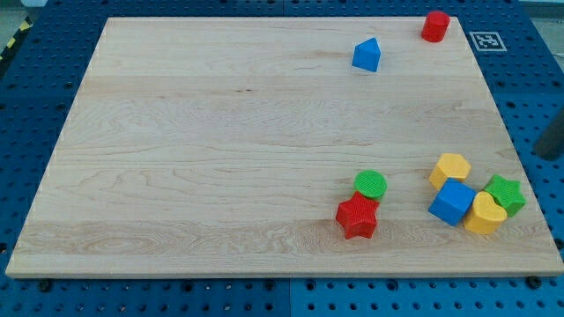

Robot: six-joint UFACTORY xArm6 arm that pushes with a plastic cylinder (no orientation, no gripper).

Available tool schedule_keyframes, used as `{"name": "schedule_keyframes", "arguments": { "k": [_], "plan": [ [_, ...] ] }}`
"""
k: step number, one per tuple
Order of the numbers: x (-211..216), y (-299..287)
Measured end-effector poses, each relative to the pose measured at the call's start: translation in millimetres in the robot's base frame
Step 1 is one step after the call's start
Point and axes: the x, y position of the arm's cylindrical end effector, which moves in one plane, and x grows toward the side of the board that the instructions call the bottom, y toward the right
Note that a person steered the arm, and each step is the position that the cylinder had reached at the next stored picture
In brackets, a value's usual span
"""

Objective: Push the red star to the right side of the green circle

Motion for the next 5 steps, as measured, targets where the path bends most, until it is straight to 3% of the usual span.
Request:
{"name": "schedule_keyframes", "arguments": {
  "k": [2,5],
  "plan": [
    [6.8,1.5],
    [94.6,-26.6]
  ]
}}
